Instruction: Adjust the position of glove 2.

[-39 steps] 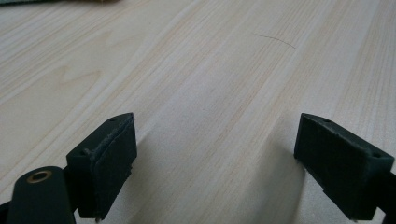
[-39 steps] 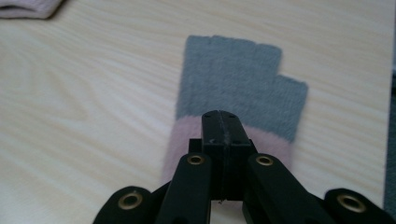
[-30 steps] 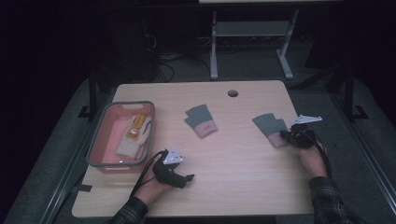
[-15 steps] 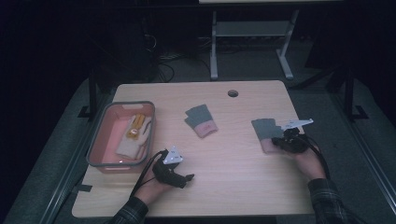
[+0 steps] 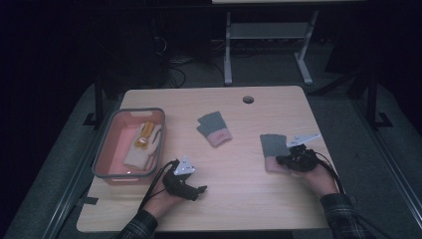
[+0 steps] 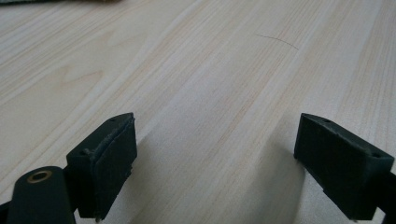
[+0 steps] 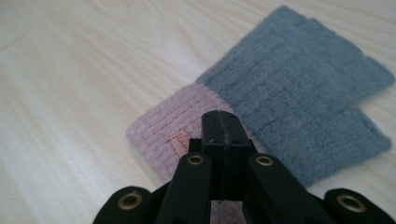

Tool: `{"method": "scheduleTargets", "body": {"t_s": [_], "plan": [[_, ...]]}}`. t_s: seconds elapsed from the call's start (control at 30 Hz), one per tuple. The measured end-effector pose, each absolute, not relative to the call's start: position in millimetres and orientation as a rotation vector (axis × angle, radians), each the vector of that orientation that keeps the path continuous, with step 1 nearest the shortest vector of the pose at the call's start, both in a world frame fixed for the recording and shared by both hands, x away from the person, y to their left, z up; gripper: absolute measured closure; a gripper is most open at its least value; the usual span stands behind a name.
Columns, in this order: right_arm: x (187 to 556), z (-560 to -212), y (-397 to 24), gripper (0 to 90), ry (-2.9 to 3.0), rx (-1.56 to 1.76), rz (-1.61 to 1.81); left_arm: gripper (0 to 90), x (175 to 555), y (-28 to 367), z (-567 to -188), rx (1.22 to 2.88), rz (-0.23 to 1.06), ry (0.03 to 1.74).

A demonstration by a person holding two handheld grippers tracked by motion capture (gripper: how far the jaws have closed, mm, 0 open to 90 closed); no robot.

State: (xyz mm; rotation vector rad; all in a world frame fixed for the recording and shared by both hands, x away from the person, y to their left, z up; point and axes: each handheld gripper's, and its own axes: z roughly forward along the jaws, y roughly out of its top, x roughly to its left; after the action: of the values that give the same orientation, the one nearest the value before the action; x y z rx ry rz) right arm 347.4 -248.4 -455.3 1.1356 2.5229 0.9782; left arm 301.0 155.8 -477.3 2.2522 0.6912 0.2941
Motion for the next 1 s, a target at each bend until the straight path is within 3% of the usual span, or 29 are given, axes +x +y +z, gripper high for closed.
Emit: {"method": "scheduleTargets", "body": {"t_s": [1.0], "plan": [[308,-454,-159,90.0,2.764,0.805,1.070,12.4,301,156,-477,2.251,0.294,0.692]]}}
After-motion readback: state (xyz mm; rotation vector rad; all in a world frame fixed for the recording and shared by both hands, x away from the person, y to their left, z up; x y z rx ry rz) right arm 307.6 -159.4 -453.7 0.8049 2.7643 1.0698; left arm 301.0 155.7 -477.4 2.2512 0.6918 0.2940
